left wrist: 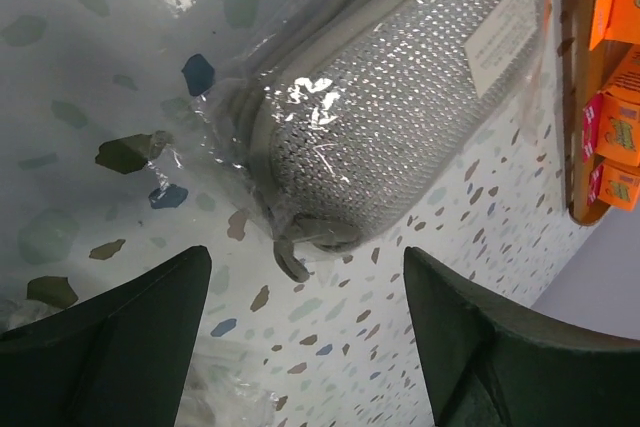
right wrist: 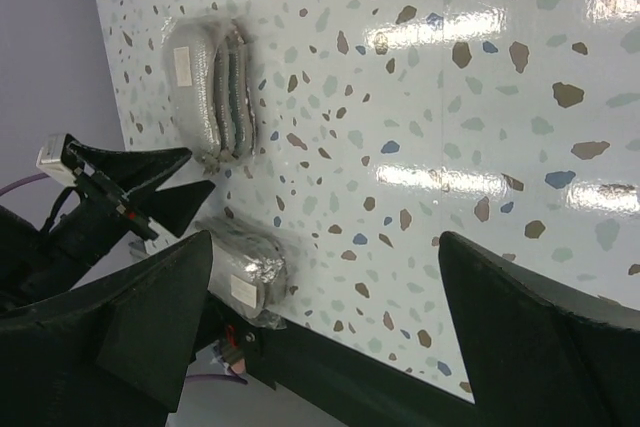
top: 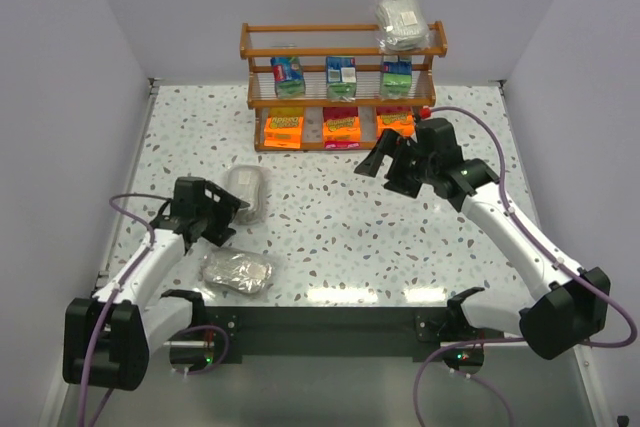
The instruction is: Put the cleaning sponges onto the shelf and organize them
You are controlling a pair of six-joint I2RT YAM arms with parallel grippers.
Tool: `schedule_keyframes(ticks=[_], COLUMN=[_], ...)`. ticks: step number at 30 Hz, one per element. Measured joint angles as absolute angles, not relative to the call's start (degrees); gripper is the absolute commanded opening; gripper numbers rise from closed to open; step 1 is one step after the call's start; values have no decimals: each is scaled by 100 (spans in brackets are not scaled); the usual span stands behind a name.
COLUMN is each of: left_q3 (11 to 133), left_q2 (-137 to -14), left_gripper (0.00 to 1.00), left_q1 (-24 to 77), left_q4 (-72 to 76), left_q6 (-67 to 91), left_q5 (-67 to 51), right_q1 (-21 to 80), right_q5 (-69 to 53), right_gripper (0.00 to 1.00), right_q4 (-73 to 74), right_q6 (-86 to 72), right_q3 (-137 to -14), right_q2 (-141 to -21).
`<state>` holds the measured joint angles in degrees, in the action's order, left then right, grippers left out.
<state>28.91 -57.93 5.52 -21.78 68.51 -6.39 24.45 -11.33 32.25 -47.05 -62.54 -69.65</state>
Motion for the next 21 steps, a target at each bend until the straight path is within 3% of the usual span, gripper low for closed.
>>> schedule_keyframes(ticks=[7,12,15,18,19,21], left_q3=[2751,2744,2744,2744,2744,2749], left_q2=[-6163,-6573,-6803,-6871,-6871,-6871], left_gripper=[79,72,61,42,28,15], left_q1=[552,552,552,545,534,493], left_q4=[-1782,-1260,-1063,-895,-847,-764], left_q6=[7297,7430,7435,7422,7389,7330], left_q5=[-563,-508,-510,-464,-447,-419], right_q1=[2445,2445,2445,2445,2445,2445], right_q5=[-1131,-1131,-1129,-1129,-1129,-1129], right_gripper=[98,98,98,98,98,98], right_q4=[3280,3291,3304,3301,3306,3312], right_q6=[-4641,-4639,-4639,-4644,-4644,-4648], right_q3=[-6254,-6241,-6228,-6178,-6152,-6104], right_q2=[-7024,-7024,-7024,-7024,-7022,-7022])
